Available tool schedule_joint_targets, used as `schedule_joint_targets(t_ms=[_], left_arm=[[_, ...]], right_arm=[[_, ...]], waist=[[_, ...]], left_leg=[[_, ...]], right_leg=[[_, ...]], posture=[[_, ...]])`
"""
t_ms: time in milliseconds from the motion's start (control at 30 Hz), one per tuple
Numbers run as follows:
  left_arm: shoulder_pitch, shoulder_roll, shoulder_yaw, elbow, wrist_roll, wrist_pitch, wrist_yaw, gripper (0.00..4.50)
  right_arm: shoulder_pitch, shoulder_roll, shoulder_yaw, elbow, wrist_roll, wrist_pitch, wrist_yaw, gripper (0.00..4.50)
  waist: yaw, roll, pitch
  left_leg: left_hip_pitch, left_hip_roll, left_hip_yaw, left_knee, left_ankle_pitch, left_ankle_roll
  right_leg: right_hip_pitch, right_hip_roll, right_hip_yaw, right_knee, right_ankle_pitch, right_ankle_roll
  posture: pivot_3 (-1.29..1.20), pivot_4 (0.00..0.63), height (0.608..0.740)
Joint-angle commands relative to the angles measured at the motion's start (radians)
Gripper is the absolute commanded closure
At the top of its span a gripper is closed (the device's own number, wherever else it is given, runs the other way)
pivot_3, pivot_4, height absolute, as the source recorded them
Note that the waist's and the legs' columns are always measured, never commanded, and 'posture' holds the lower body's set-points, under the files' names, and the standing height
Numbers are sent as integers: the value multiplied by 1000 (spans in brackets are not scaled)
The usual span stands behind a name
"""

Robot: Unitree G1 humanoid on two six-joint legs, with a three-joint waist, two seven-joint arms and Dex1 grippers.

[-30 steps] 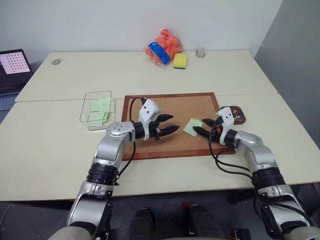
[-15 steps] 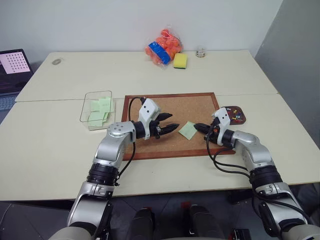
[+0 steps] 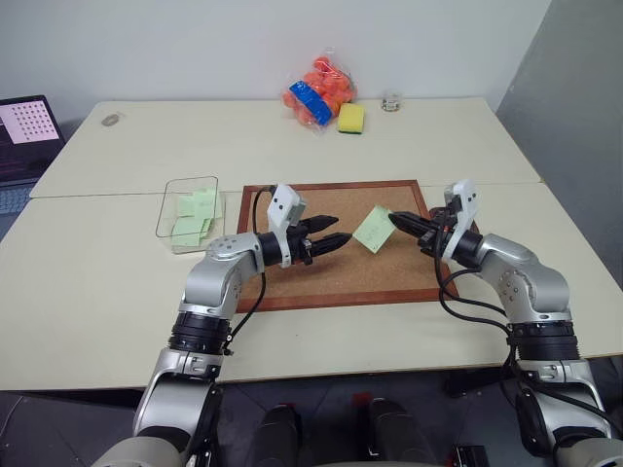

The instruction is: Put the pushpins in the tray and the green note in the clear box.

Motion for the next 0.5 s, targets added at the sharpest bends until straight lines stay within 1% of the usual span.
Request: schedule_joint_targets(t_ms=[33,133,200,300,500], left_arm=[[-26,-31,36,-23,-87,59,0,1640],[-32,-51,63,-27,-172,165,0,1640],[-33,-59,74,-33,-203,208,6,1640],[-32,-58,66,-28,-209,231,17,1640],[-27,-75,58,-4,-205,219,32,1640]], right_arm=[[-29,-10,-14,-69,36,33,-6,4463],[-26,-11,-7,-102,51,60,0,4463],[-24,-11,-5,-117,58,74,1,4463],[-24,-10,-4,-135,69,88,-3,4463],[-20,-8,-14,-174,103,129,-6,4463]], waist=[[0,0,0],[-1,0,0],[-1,0,0],[0,0,0],[0,0,0]], left_leg=[[0,0,0,0,0,0],[0,0,0,0,0,0],[0,0,0,0,0,0],[0,0,0,0,0,0],[0,0,0,0,0,0]], right_leg=[[0,0,0,0,0,0],[0,0,0,0,0,0],[0,0,0,0,0,1],[0,0,0,0,-1,1],[0,0,0,0,0,1]], posture=[[0,150,740],[0,150,740],[0,150,740],[0,150,740],[0,150,740]])
